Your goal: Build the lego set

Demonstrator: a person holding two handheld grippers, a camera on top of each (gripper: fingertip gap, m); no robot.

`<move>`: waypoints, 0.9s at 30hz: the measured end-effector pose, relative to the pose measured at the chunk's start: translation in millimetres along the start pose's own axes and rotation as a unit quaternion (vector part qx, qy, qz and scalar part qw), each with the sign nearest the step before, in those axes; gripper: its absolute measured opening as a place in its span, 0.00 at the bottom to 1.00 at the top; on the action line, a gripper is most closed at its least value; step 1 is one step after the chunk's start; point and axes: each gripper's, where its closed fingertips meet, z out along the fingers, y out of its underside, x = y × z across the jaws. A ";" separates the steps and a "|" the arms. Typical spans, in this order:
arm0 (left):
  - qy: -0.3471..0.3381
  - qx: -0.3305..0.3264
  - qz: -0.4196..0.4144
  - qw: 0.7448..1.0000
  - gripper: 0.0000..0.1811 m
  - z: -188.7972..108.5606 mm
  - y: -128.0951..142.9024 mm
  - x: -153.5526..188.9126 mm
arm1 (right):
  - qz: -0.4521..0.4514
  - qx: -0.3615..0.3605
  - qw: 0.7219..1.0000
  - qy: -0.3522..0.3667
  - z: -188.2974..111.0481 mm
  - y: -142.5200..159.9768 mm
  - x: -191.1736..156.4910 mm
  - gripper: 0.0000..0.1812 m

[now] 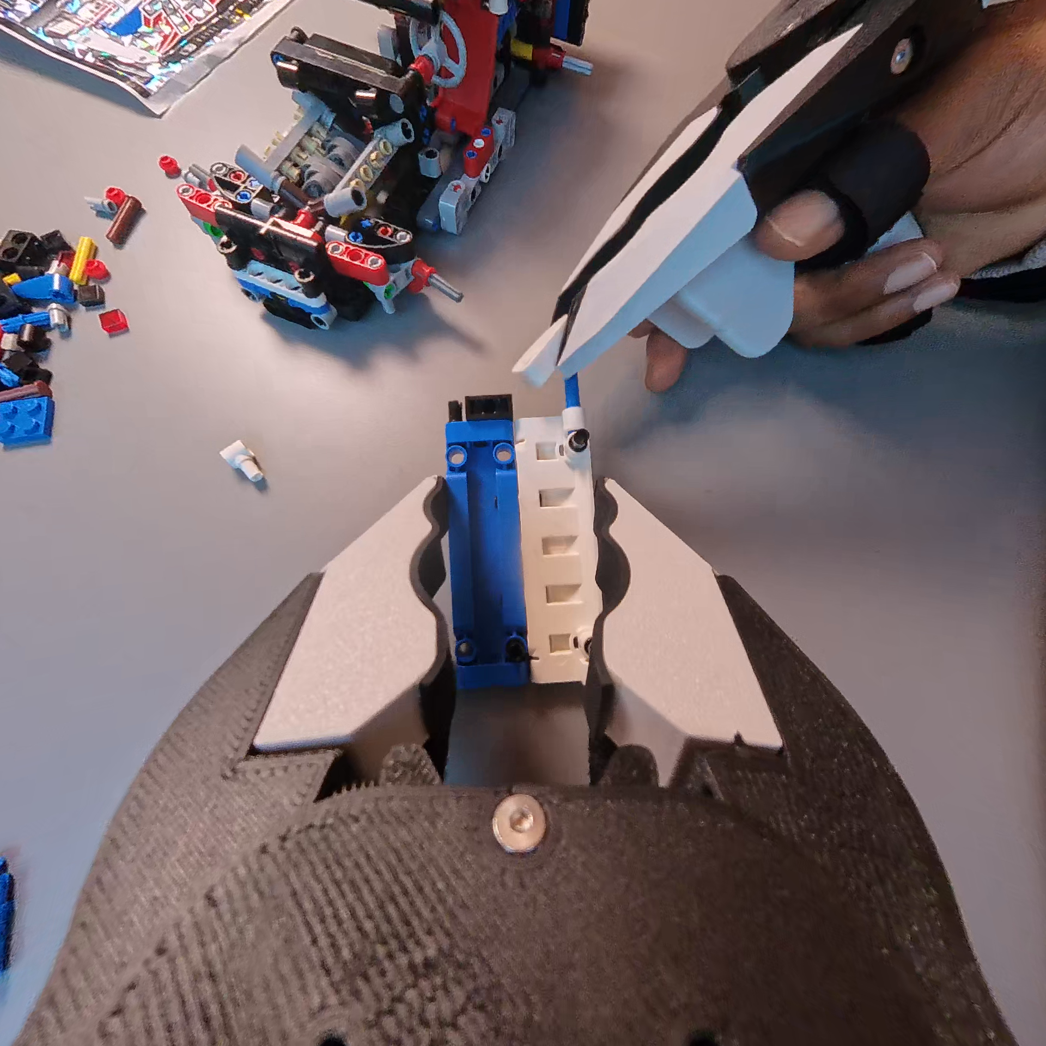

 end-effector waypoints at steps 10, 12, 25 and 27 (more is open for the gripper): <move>-0.034 -0.050 -0.029 0.998 0.35 1.6 11.9 -1.5 | 0.066 -0.001 0.998 0.000 -1.2 -0.2 7.5 0.06; -0.006 -0.037 -0.052 0.998 0.37 -5.6 5.5 4.5 | 0.076 -0.006 0.997 -0.020 -2.7 -0.6 0.6 0.06; 0.126 -0.107 -0.118 0.979 0.25 -28.4 30.3 23.8 | 0.022 -0.052 0.996 -0.063 -11.3 -4.9 -9.2 0.06; 0.140 -0.101 -0.119 0.978 0.25 -34.0 26.8 37.4 | 0.024 -0.056 0.995 -0.074 -13.4 -4.1 -10.5 0.06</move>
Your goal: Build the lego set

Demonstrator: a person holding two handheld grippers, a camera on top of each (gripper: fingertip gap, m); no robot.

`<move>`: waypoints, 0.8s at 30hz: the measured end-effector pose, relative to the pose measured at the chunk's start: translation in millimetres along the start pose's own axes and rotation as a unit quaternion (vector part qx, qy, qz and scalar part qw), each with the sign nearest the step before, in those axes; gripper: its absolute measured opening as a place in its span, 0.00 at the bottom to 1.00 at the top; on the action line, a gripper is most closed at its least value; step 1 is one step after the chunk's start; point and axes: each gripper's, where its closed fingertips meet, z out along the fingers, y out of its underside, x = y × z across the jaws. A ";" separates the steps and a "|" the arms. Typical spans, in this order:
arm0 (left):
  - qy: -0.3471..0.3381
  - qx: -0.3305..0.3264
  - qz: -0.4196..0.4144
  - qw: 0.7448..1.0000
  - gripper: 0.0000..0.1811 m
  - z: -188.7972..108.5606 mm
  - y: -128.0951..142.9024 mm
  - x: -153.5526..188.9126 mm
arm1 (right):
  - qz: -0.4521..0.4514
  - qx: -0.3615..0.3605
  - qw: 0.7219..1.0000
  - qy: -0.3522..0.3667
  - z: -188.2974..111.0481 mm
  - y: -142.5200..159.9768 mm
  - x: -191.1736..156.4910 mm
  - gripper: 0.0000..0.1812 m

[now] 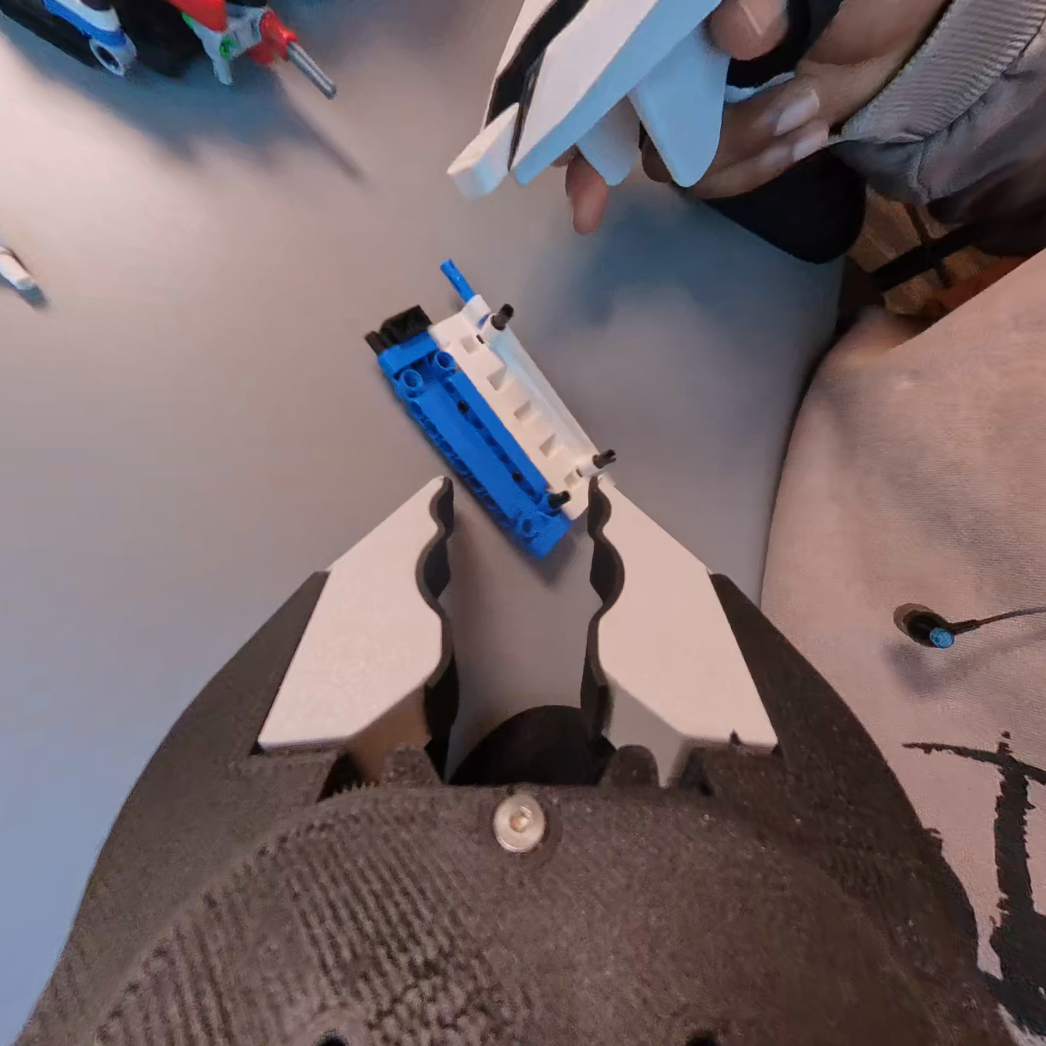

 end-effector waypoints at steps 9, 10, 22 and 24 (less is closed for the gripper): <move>-0.116 0.158 0.293 0.936 0.17 -6.2 -73.8 -1.7 | 0.041 -0.037 0.992 -0.109 5.2 2.7 -28.9 0.06; -0.124 0.154 0.324 0.925 0.15 -3.5 -75.8 0.0 | 0.051 -0.044 0.990 -0.123 5.2 3.9 -32.3 0.06; -0.062 0.088 0.261 0.959 0.03 11.7 -70.9 -36.5 | -0.165 -0.119 0.979 0.019 -9.5 10.5 1.2 0.15; -0.062 0.074 0.254 0.962 0.03 16.4 -68.7 -44.9 | -0.203 -0.145 0.966 0.072 -8.0 22.5 6.0 0.17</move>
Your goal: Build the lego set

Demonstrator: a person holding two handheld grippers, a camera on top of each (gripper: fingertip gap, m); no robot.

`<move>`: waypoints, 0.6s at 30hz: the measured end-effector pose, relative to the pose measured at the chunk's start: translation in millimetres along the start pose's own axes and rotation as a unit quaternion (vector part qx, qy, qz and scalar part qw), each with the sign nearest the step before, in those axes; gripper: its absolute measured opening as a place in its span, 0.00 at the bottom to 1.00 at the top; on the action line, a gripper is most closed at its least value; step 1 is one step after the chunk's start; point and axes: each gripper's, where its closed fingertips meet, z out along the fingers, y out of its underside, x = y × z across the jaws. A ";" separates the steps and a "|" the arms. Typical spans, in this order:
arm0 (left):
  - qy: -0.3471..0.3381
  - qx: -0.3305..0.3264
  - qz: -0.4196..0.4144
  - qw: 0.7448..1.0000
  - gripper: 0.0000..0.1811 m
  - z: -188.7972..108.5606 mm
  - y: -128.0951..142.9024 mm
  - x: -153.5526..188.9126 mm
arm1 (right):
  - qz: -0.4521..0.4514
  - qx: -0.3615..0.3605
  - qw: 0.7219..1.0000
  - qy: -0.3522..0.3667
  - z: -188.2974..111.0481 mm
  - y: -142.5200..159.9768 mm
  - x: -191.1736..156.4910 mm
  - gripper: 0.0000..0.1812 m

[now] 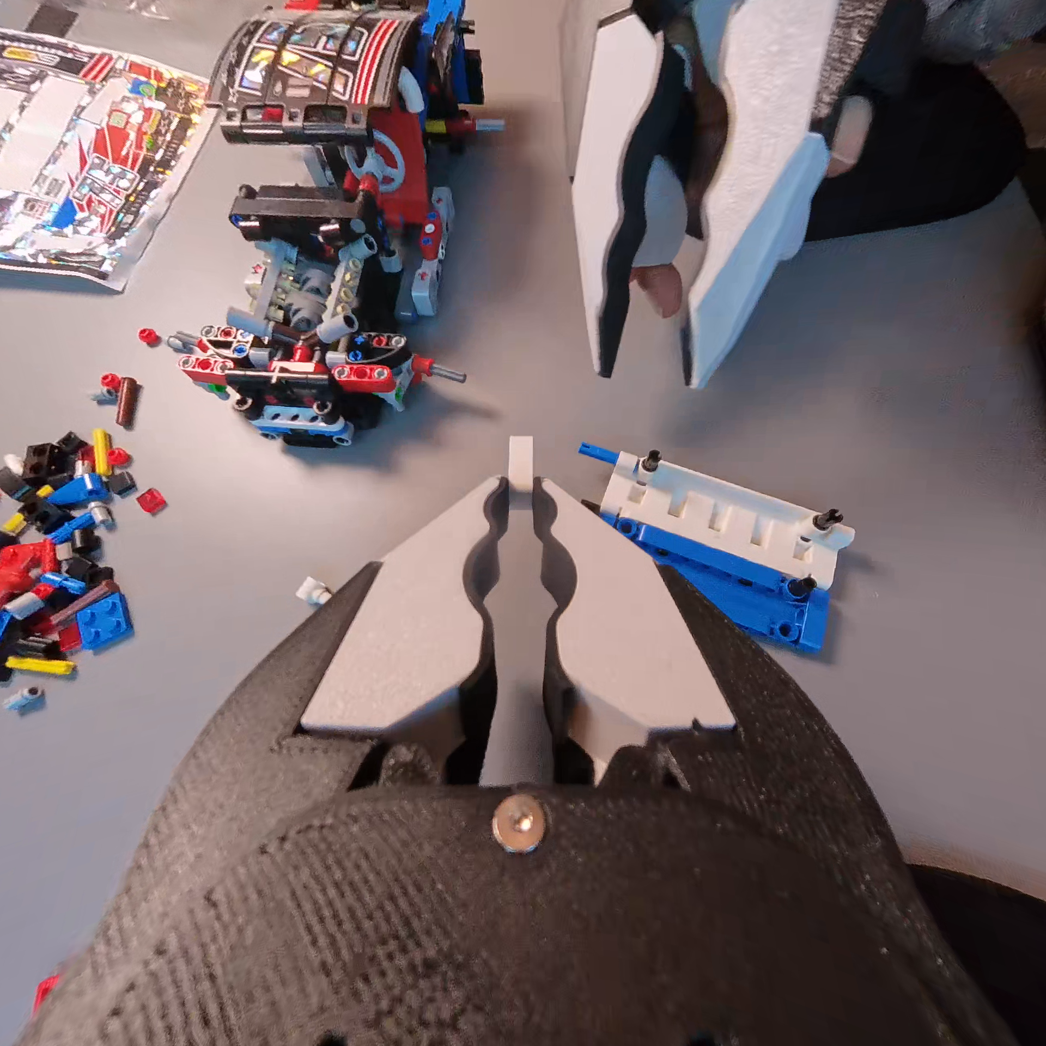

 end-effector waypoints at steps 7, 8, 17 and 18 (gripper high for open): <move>0.043 -0.033 0.017 0.998 0.03 15.3 3.9 9.8 | -0.024 -0.023 0.996 0.077 32.5 9.5 -13.5 0.20; 0.045 -0.036 0.016 0.998 0.03 16.1 6.1 10.6 | -0.035 -0.026 0.995 0.095 33.9 8.1 -8.6 0.16; -0.001 -0.056 -0.034 0.998 0.03 8.9 22.2 5.7 | -0.120 -0.125 0.982 0.081 37.3 7.2 9.8 0.03; -0.008 -0.056 -0.049 0.997 0.03 7.3 22.7 4.5 | -0.123 -0.130 0.980 0.084 36.9 5.6 11.6 0.03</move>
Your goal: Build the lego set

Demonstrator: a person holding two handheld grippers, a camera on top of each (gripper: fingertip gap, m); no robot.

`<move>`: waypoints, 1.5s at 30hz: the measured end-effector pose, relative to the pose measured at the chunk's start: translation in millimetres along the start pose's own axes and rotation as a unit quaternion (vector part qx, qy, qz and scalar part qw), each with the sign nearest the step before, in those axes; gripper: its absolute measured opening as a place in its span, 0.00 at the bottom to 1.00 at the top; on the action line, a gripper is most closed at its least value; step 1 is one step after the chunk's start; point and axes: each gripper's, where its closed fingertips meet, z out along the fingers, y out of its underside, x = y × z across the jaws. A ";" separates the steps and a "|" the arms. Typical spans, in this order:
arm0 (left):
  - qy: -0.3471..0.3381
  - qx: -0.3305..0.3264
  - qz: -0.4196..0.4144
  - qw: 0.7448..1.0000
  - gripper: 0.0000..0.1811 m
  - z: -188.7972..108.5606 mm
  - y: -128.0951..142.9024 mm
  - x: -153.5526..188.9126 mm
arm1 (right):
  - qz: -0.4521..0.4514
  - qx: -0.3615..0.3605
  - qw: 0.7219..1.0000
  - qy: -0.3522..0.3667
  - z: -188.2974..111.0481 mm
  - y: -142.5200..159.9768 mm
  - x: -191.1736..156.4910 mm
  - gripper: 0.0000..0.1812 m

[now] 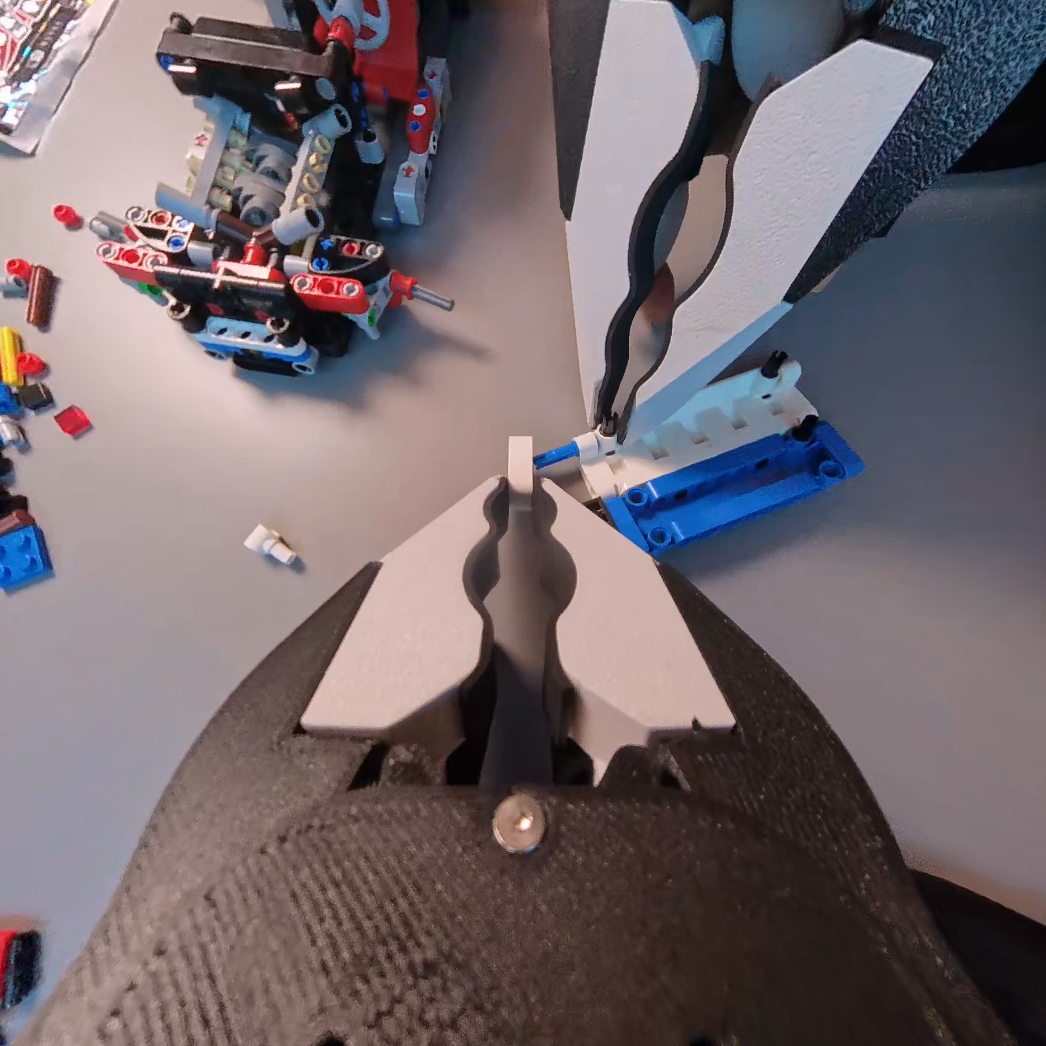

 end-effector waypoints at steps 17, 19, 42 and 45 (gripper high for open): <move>-0.069 -0.026 -0.056 0.996 0.03 -3.5 9.4 5.7 | 0.040 0.029 0.998 0.051 1.9 1.8 -5.5 0.01; -0.074 -0.029 -0.063 0.995 0.03 -4.2 10.5 5.9 | 0.044 0.033 0.997 0.058 2.2 1.4 -5.9 0.01; -0.029 -0.117 -0.036 0.992 0.04 -13.8 15.3 13.2 | 0.084 0.066 0.989 0.099 4.9 -4.9 -9.9 0.00; 0.002 -0.097 -0.047 0.994 0.04 -13.2 15.6 13.9 | 0.088 0.067 0.989 0.096 5.3 -5.0 -10.4 0.00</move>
